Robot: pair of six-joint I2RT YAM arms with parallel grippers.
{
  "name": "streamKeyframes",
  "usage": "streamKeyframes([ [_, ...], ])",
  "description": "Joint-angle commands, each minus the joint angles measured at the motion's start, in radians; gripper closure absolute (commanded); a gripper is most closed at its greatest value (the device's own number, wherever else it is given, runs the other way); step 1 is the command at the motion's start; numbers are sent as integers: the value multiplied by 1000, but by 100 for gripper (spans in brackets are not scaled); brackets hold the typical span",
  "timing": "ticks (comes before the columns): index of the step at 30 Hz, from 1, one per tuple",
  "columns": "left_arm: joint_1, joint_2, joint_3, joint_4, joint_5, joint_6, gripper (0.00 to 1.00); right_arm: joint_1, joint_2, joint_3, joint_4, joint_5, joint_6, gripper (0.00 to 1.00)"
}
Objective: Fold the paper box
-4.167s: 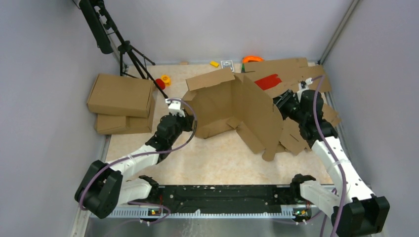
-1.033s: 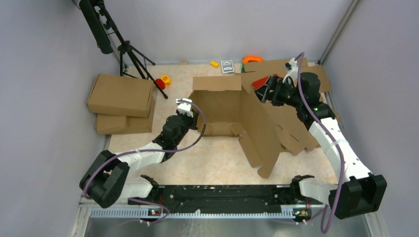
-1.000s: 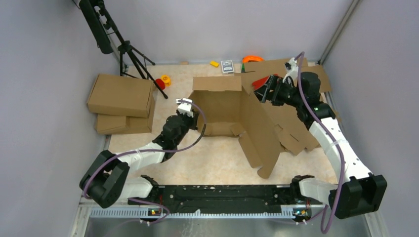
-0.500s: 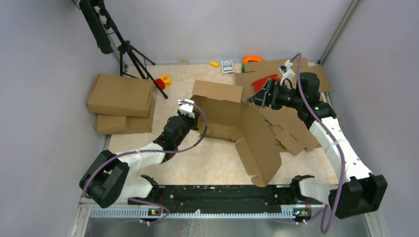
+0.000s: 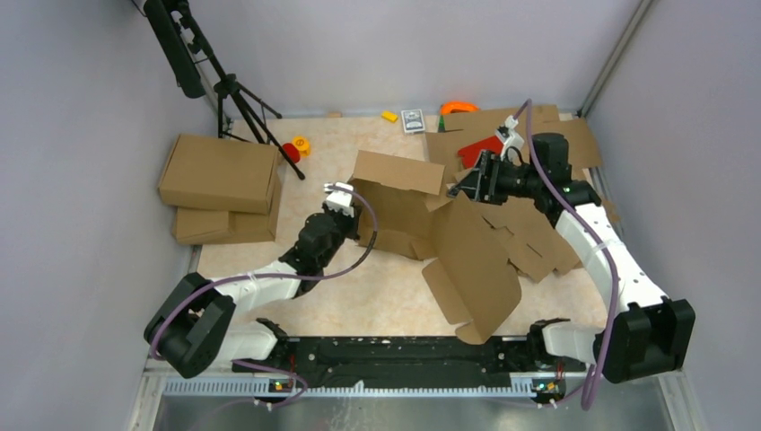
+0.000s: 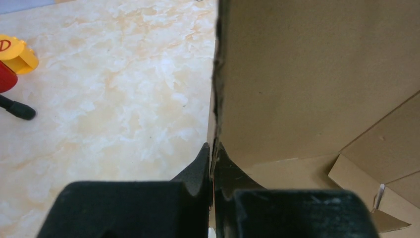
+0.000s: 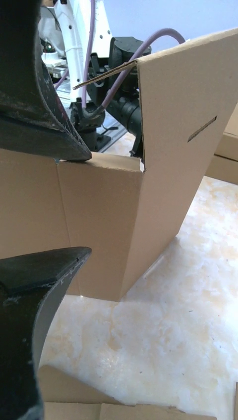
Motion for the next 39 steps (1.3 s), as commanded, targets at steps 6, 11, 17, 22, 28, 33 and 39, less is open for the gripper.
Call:
streamKeyframes([
  [6, -7, 4, -27, 47, 10, -129, 99, 45, 13, 46, -52, 60, -10, 39],
  [11, -7, -10, -36, 17, 32, -179, 95, 108, 15, 61, -61, 138, 49, 39],
  [17, -4, -20, -13, -120, 59, -227, 70, 135, 14, 44, -38, 208, 116, 47],
  [22, 11, 2, 18, -240, 98, -266, 57, 157, 12, 42, -21, 224, 148, 52],
  [28, 39, 41, 10, -225, 156, -274, 61, 190, 11, 44, 9, 252, 197, 55],
  [33, 39, 73, 10, -199, 192, -258, 65, 216, 6, 38, 40, 277, 231, 57],
  [39, 39, 118, 10, -137, 256, -264, 75, 247, -27, -39, 162, 293, 335, 60],
])
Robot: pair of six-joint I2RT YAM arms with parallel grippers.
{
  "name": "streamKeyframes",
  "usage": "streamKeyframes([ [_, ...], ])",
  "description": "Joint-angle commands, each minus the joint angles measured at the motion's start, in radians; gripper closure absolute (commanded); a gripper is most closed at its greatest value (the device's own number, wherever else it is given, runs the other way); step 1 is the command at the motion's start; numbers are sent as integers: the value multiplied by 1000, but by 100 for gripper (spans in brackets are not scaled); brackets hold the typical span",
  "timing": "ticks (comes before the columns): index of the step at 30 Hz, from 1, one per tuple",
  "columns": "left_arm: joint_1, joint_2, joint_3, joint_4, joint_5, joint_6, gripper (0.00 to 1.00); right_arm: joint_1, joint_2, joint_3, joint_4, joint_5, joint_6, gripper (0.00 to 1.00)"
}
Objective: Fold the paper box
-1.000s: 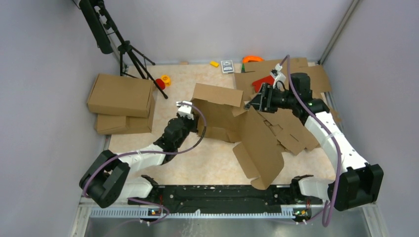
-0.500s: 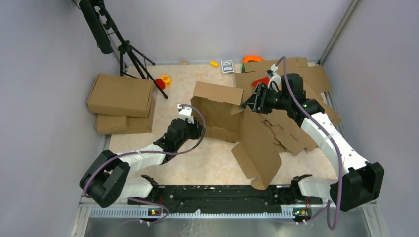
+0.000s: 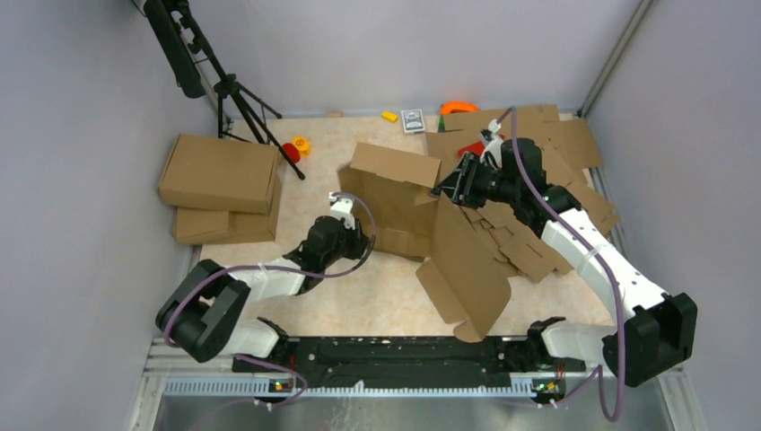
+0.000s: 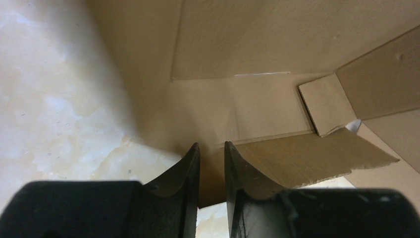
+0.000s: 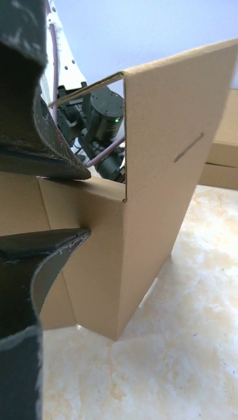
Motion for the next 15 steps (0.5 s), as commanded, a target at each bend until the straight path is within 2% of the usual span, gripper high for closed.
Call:
streamKeyframes([
  [1, -1, 35, 30, 80, 69, -7, 77, 34, -27, -42, 80, 45, 72, 60],
  [4, -1, 42, 36, 72, 61, 2, 78, 35, -20, -15, 52, 59, 47, 60],
  [11, 0, -15, 38, 13, 34, 20, 73, 35, 19, 91, -73, 95, -44, 60],
  [15, 1, -82, 71, -112, 45, 15, 61, 35, 31, 118, -104, 114, -70, 60],
])
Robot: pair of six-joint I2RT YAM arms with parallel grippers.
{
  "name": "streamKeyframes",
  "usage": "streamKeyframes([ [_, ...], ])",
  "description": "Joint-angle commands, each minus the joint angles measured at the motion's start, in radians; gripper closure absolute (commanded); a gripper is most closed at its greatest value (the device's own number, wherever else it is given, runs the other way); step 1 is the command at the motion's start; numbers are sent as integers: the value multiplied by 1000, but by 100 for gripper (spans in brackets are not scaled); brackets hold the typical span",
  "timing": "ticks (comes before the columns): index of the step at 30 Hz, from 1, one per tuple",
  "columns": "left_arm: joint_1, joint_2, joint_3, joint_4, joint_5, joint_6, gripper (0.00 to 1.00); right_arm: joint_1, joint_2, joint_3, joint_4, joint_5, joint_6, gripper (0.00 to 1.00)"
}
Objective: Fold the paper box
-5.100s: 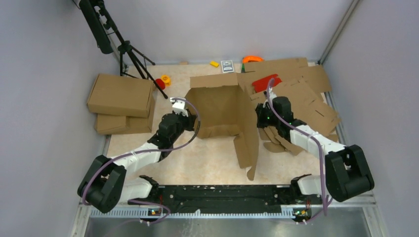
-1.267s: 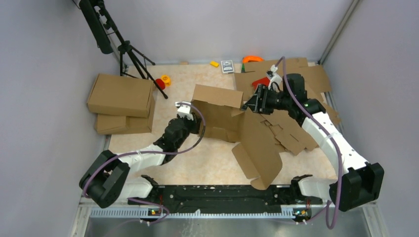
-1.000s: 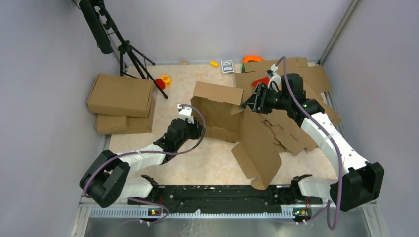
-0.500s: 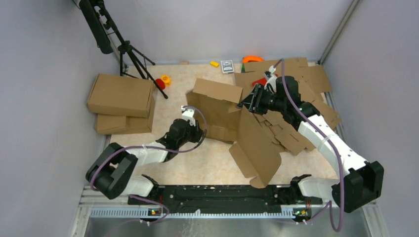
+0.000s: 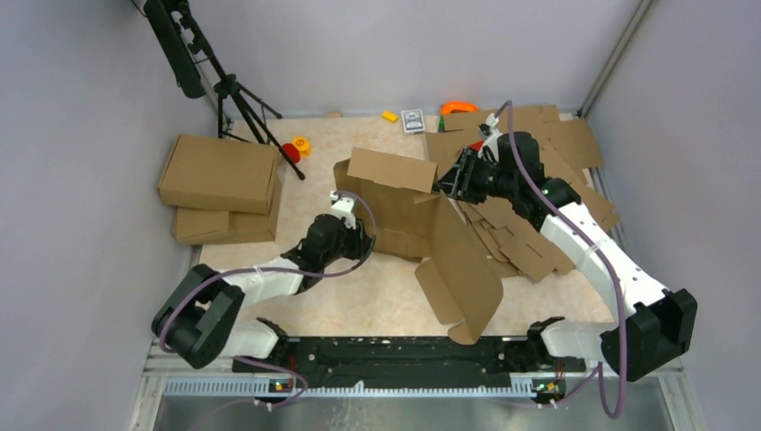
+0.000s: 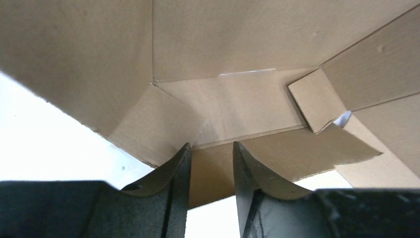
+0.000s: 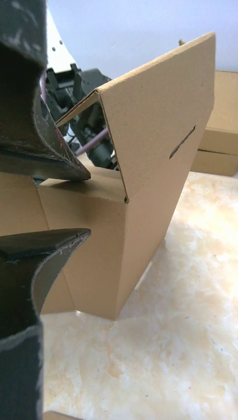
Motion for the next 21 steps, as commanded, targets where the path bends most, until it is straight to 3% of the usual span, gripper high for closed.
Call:
streamKeyframes([
  [1, 1, -106, 67, -114, -2, 3, 57, 10, 14, 68, -64, 44, -57, 60],
  [8, 6, -310, 88, -346, -132, 52, 40, 10, 28, 93, -88, 46, -88, 60],
  [11, 77, -374, 72, -361, -107, 67, 36, 11, 32, 97, -92, 43, -92, 60],
  [16, 261, -355, -9, -121, 125, 7, 30, 10, 38, 113, -99, 35, -100, 60],
  [21, 333, -226, -24, 64, 259, 60, 25, 11, 41, 123, -110, 28, -102, 60],
])
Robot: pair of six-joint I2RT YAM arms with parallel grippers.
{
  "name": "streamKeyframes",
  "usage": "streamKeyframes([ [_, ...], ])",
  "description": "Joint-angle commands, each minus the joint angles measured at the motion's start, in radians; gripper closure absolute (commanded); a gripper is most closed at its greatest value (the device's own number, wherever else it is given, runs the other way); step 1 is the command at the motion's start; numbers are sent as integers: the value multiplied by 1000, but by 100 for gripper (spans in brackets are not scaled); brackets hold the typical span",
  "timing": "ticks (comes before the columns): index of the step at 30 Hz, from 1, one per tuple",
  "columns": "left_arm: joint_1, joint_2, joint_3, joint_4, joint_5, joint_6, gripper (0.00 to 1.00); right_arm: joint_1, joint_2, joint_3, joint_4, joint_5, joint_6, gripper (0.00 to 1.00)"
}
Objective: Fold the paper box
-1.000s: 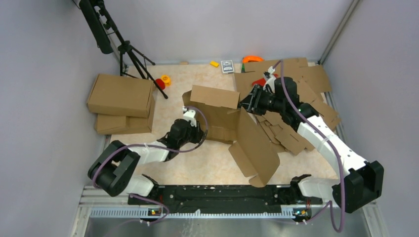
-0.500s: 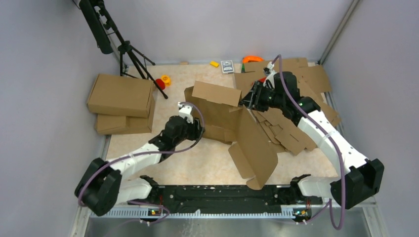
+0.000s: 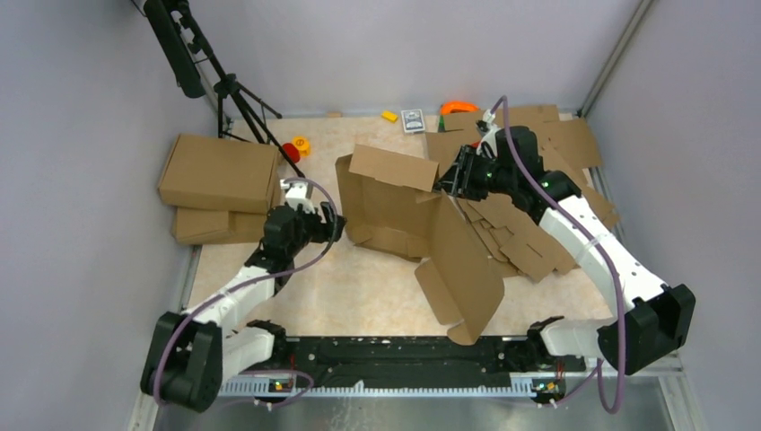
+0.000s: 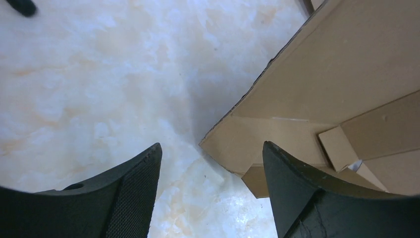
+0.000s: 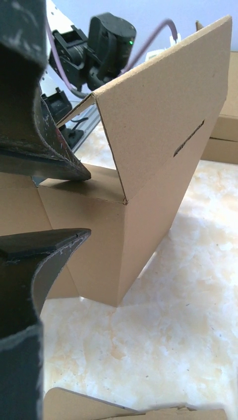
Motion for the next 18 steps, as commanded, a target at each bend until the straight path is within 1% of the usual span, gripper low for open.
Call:
streamKeyframes([
  [1, 40, 116, 2, 197, 191, 38, 24, 11, 6, 50, -17, 1, -25, 60],
  [5, 43, 209, 23, 278, 282, 44, 26, 12, 7, 48, -17, -1, -24, 60],
  [12, 42, 321, 71, 317, 276, 29, 38, 16, 11, 41, -7, -2, -15, 60],
  [13, 42, 335, 68, 334, 277, 29, 44, 18, 12, 42, -6, -2, -14, 60],
  [15, 42, 365, 70, 345, 283, 33, 59, 21, 16, 47, -6, -2, -13, 60],
  [18, 41, 383, 69, 348, 294, 28, 74, 25, 21, 52, -10, -1, -13, 60],
])
